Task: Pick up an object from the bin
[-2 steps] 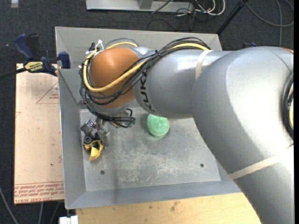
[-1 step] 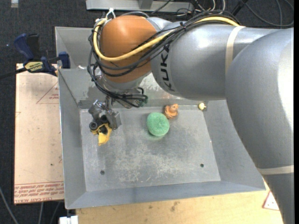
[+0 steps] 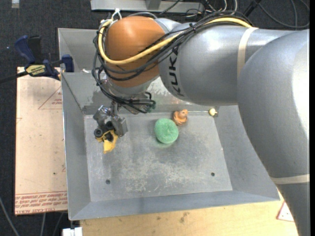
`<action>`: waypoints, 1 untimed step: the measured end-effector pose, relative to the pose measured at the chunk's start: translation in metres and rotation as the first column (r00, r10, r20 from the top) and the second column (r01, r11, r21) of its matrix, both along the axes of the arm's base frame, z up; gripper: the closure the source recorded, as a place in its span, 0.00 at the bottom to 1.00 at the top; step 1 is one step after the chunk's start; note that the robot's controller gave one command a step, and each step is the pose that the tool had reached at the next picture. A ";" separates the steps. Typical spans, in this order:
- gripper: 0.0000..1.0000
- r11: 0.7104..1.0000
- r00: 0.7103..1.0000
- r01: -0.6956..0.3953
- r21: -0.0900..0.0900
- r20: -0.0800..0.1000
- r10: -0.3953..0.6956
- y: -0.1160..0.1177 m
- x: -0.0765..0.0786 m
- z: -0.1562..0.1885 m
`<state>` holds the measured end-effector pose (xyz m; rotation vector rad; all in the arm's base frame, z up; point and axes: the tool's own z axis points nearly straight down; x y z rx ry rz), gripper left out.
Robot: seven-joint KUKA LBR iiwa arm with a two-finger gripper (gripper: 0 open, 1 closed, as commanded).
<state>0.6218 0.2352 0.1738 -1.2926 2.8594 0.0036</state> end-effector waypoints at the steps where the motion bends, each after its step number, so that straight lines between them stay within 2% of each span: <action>1: 1.00 1.000 1.000 0.012 -0.002 -0.004 -0.012 0.002 0.001 0.051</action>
Offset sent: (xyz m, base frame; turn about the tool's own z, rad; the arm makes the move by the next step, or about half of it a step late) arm -0.0034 -0.0170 0.1103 0.0507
